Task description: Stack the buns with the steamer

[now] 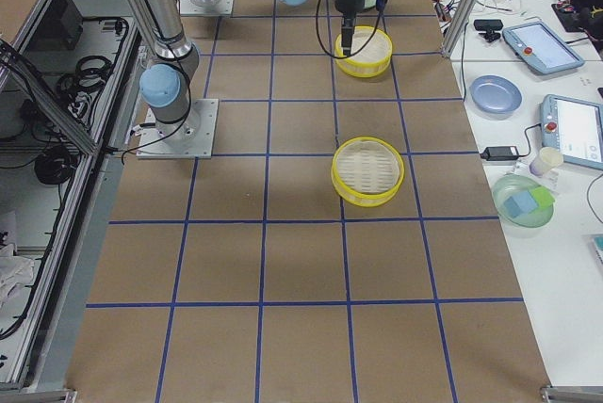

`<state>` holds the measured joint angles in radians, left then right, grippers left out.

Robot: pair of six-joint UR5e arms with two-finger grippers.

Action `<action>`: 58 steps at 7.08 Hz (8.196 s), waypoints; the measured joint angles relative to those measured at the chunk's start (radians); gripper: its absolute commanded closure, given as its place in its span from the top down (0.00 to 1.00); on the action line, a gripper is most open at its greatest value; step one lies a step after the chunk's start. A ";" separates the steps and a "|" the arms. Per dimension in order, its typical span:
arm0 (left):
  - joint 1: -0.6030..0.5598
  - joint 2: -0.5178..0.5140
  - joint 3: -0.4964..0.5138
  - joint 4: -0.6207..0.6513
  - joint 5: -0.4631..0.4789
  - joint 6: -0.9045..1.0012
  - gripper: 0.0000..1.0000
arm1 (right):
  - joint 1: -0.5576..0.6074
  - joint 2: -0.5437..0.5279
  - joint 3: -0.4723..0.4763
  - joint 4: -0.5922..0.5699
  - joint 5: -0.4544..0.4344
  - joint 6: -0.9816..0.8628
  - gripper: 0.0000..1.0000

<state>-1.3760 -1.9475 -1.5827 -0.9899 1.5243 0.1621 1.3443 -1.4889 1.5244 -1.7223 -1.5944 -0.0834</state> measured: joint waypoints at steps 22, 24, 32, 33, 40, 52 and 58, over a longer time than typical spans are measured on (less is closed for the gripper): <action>-0.389 -0.207 0.088 0.306 -0.267 -0.733 1.00 | -0.359 0.321 -0.015 -0.276 0.055 -0.454 0.00; -0.383 -0.184 0.094 0.250 -0.243 -0.701 1.00 | -0.257 0.240 -0.012 -0.251 0.029 -0.299 0.00; -0.024 -0.095 -0.003 -0.042 0.187 -0.036 1.00 | 0.405 0.287 -0.010 -0.287 0.014 0.733 0.00; -0.006 -0.113 -0.016 -0.022 0.198 -0.014 1.00 | 0.430 0.327 -0.010 -0.318 -0.005 0.775 0.00; 0.008 -0.240 -0.009 0.141 0.193 -0.010 0.13 | 0.442 0.411 -0.008 -0.365 -0.072 0.801 0.00; -0.163 -0.037 0.051 0.132 -0.143 -0.678 0.00 | 0.435 0.384 0.004 -0.365 -0.044 0.779 0.99; -0.375 -0.107 0.049 0.292 -0.312 -1.016 1.00 | 0.152 0.010 -0.001 -0.020 0.042 0.055 1.00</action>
<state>-1.7511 -2.0544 -1.5339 -0.6978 1.2124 -0.8536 1.4958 -1.4788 1.5237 -1.7428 -1.5525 -0.0281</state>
